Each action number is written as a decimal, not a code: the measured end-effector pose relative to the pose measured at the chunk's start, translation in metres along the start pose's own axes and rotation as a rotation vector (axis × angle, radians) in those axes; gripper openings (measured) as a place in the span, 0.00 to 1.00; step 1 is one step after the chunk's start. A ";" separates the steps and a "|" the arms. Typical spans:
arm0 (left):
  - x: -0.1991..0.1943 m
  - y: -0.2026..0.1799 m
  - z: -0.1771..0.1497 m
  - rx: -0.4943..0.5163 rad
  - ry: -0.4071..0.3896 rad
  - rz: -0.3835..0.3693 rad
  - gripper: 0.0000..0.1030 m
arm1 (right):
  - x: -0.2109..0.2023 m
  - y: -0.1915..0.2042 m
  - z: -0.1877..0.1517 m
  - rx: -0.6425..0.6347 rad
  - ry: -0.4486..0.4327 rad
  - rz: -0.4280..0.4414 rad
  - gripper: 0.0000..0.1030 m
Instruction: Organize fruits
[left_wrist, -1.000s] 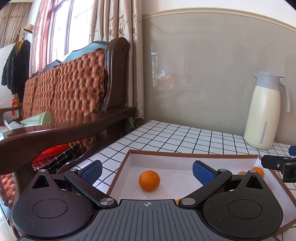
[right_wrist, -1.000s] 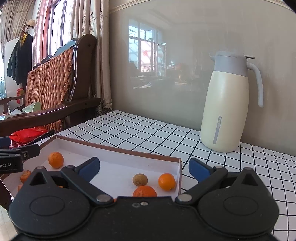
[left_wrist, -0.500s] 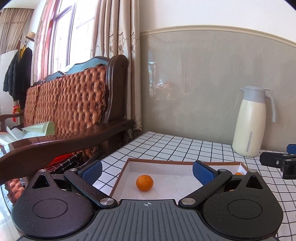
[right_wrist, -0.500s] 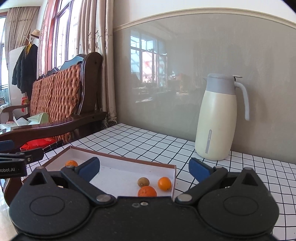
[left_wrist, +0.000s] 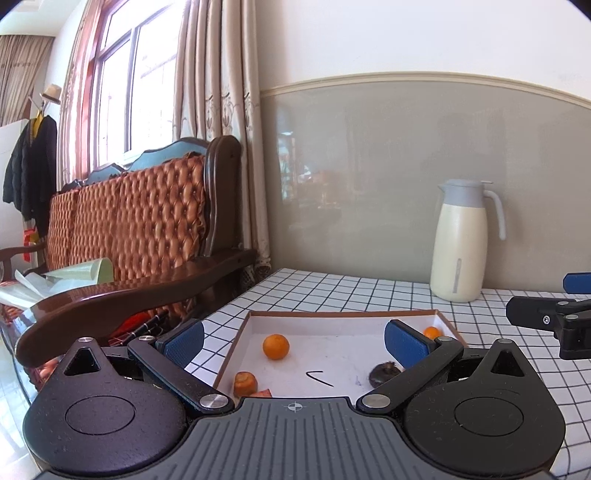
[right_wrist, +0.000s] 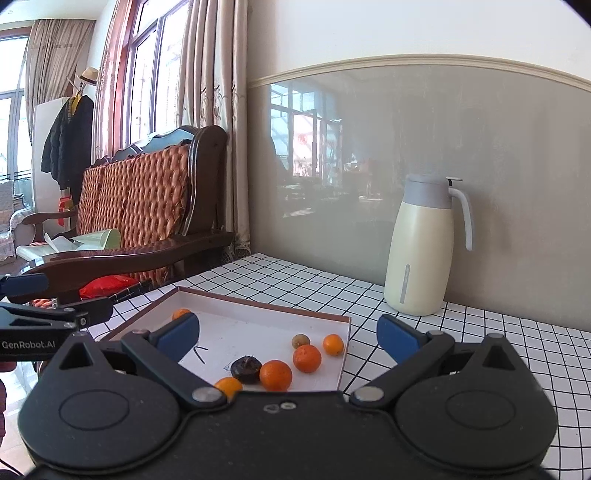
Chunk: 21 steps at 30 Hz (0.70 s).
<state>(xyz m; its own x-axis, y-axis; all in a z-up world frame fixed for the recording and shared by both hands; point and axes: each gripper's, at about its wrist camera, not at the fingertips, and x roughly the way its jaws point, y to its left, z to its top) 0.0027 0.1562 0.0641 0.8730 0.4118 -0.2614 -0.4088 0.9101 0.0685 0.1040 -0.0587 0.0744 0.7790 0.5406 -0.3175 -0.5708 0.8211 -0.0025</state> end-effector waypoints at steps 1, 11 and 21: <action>-0.007 -0.001 -0.001 0.002 -0.007 -0.001 1.00 | -0.008 0.002 0.000 -0.005 -0.004 0.000 0.94; -0.068 0.007 -0.020 0.015 -0.013 -0.014 1.00 | -0.068 0.015 -0.026 -0.037 0.012 -0.023 0.94; -0.129 -0.005 -0.033 0.058 -0.072 -0.053 1.00 | -0.123 0.024 -0.046 -0.006 0.010 -0.035 0.94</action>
<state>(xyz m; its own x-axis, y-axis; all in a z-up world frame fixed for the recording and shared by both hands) -0.1168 0.0969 0.0659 0.9107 0.3633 -0.1966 -0.3472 0.9310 0.1124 -0.0175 -0.1135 0.0702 0.7960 0.5095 -0.3267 -0.5446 0.8385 -0.0192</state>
